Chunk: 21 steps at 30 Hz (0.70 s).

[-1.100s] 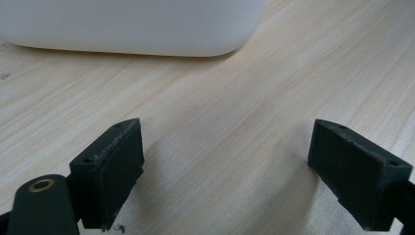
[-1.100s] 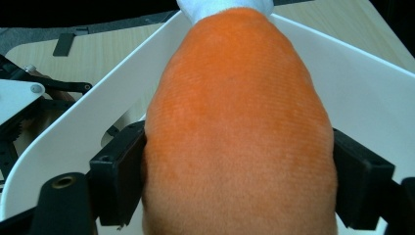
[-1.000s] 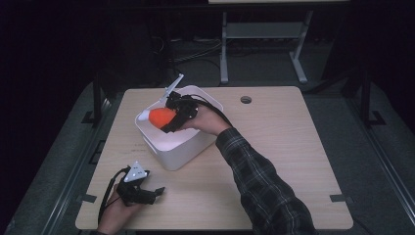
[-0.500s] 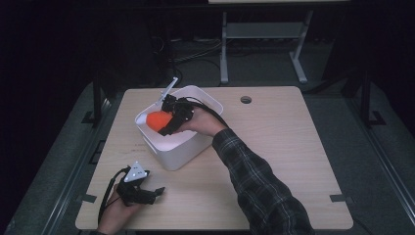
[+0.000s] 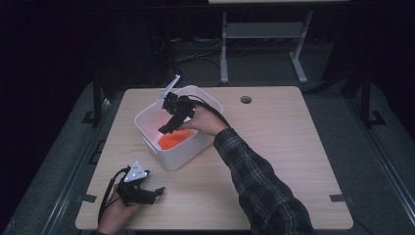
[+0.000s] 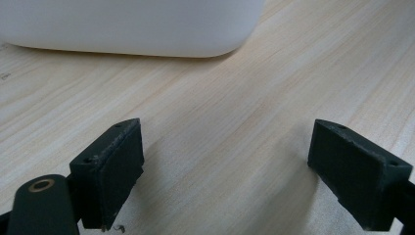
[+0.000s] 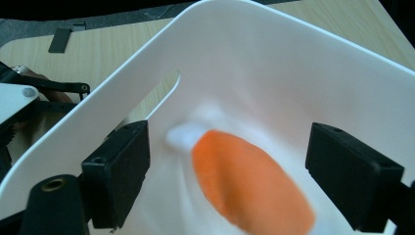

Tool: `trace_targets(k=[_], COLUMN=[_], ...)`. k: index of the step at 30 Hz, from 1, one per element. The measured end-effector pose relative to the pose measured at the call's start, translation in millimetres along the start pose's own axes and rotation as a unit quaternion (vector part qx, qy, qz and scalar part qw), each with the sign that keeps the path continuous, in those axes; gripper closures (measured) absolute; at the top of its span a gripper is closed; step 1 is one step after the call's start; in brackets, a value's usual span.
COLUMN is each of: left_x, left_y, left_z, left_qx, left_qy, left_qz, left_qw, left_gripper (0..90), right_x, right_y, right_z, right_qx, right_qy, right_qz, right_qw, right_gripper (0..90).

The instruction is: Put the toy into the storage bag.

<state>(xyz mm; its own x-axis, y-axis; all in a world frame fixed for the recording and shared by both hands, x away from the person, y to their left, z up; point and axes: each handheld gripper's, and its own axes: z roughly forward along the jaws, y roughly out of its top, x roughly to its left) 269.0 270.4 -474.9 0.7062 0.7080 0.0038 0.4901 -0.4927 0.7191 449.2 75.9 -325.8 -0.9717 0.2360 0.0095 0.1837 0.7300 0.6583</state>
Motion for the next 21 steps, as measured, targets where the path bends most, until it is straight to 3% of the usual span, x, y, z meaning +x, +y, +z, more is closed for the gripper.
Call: trace_targets(k=[6,15,21], left_x=[0.1,0.0,0.4], left_y=[0.0,0.1,0.5], left_z=[0.0,0.3,0.5], left_qx=[0.000,-0.002,-0.001], left_qy=[0.000,0.000,-0.001], left_qz=[0.000,-0.002,0.000], left_qw=[1.0000,1.0000,1.0000], left_gripper=[12.5,12.4,12.4], right_x=[2.2,-2.3,-3.9], right_y=[-2.3,-26.3,-36.4], right_z=[-14.2,-52.5,-67.5], right_qx=[-0.008,-0.020,-0.025], right_qy=[-0.007,-0.030,-0.042], right_qz=[0.001,0.014,0.022], right_qw=[0.9999,0.9992,0.9986], right_gripper=[16.6,16.5,14.7])
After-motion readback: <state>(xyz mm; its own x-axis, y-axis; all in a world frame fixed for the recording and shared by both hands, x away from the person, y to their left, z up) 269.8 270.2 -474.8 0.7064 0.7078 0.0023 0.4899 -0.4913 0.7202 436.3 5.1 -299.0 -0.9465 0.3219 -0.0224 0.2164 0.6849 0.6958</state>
